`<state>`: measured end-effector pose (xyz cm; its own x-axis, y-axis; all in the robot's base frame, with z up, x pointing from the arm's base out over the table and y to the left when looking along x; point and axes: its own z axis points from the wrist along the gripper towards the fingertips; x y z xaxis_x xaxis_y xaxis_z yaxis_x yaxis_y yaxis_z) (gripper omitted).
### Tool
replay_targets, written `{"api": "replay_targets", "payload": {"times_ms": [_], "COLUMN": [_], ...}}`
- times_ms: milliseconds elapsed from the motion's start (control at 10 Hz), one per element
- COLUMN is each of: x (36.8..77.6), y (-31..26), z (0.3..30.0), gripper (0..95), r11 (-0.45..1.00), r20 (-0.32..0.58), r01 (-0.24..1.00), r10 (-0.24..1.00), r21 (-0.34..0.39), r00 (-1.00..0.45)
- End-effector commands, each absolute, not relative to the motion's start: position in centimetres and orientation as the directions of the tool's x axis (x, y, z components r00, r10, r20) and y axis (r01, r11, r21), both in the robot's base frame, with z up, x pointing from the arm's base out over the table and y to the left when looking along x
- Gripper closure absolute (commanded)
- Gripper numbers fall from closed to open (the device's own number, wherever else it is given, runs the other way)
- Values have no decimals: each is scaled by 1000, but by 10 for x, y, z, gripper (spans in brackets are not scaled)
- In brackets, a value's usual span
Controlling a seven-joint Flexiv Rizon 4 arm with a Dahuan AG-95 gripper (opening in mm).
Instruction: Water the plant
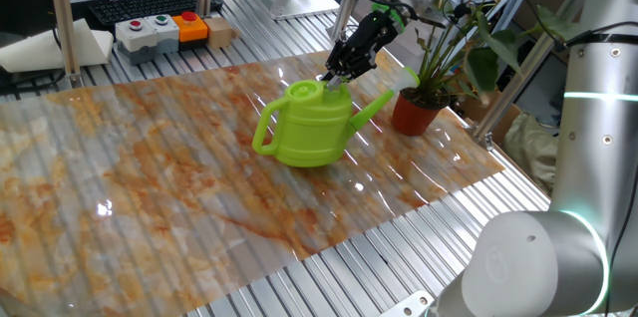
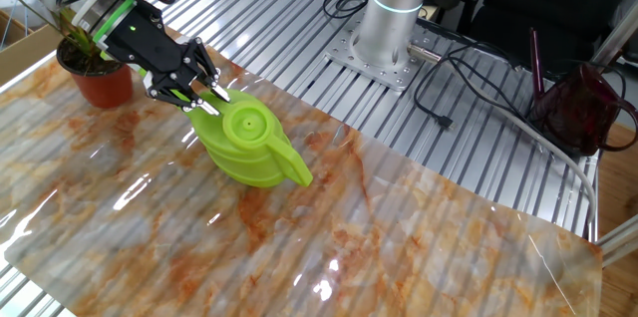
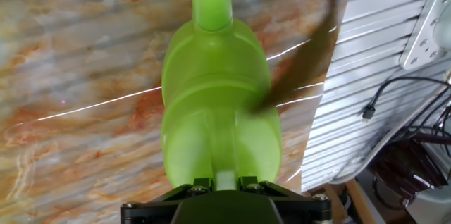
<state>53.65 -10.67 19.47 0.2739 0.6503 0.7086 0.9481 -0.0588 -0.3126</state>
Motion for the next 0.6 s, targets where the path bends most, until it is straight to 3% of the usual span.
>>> {"api": "replay_targets", "payload": {"times_ms": [100, 600], "x": [536, 536], "y": [-105, -105], "z": [196, 196], "gripper": [950, 950], "r11": [-60, -58], "r20": [708, 713], "r01": [949, 949], "r10": [651, 646], "r21": [-310, -311], "r00": [273, 273]}}
